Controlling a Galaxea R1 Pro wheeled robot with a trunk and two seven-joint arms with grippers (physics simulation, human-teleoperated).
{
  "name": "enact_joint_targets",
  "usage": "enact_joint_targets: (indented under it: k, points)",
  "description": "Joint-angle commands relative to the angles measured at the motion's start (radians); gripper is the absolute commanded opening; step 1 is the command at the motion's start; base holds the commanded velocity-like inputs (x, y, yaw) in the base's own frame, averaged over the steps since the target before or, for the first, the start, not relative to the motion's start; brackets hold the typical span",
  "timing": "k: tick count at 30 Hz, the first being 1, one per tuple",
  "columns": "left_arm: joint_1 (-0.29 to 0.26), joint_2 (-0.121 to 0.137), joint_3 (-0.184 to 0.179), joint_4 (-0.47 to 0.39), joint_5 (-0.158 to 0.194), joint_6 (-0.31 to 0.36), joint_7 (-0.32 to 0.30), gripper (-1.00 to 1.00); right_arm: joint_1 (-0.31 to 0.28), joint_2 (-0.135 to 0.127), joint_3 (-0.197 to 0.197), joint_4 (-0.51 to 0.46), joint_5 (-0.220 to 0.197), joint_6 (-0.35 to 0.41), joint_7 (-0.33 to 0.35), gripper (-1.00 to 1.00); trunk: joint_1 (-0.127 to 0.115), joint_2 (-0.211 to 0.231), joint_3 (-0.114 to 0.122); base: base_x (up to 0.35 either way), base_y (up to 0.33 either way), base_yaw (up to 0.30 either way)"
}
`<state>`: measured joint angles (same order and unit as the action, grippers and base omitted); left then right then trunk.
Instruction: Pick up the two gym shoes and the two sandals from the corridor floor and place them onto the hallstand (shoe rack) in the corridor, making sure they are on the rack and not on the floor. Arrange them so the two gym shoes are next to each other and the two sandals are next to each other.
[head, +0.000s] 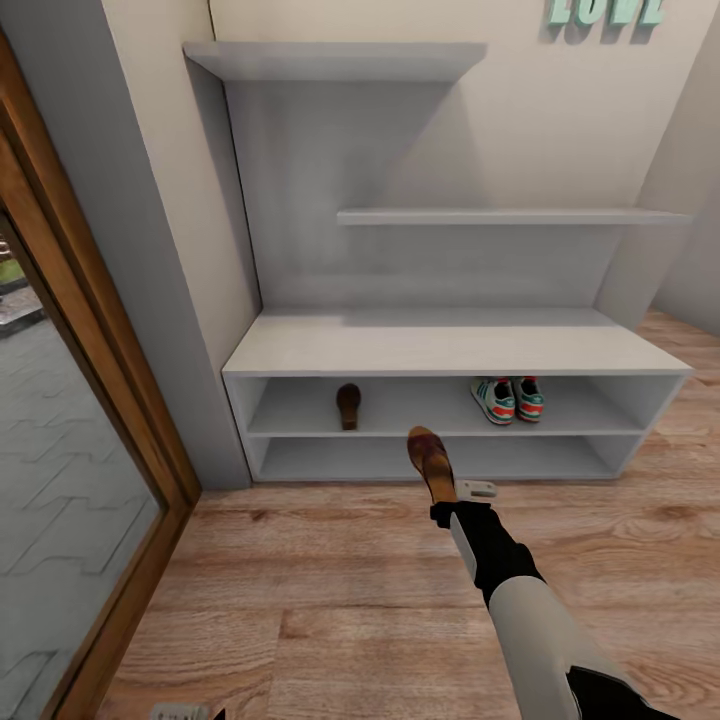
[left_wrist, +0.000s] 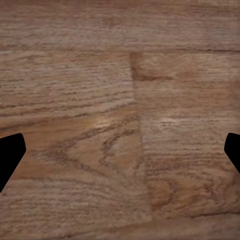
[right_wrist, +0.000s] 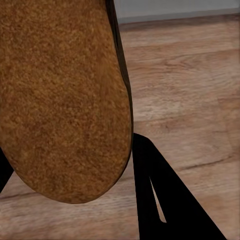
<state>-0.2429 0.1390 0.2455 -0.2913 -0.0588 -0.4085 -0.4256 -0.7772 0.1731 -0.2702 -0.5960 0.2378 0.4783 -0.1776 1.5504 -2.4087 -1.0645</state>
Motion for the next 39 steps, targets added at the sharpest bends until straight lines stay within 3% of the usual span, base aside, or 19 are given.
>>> enact_joint_targets:
  k: [1, 11, 20, 39]
  points:
    - [-0.001, -0.001, 0.009, 0.001, -0.006, -0.003, -0.007, 1.0, -0.001, 0.001, -0.005, -0.001, 0.006, 0.005, 0.001, -1.0, 0.0, 0.0, -0.002, 0.0, 0.0, 0.13]
    - [-0.001, -0.001, 0.008, 0.004, -0.006, -0.006, -0.01, 1.0, -0.001, 0.001, -0.005, -0.001, 0.008, 0.006, 0.001, -1.0, 0.0, 0.0, -0.013, 0.059, 0.0, 0.141]
    - [-0.001, -0.002, 0.008, 0.008, -0.007, -0.006, -0.01, 1.0, -0.001, 0.001, -0.004, -0.002, 0.008, 0.006, 0.0, -1.0, 0.0, 0.0, -0.017, 0.3, 0.0, 0.01]
    - [-0.001, -0.002, 0.008, 0.01, -0.006, -0.005, -0.009, 1.0, -0.001, 0.001, -0.006, -0.002, 0.009, 0.006, 0.0, -1.0, 0.0, 0.0, -0.045, 0.053, 0.0, 0.0]
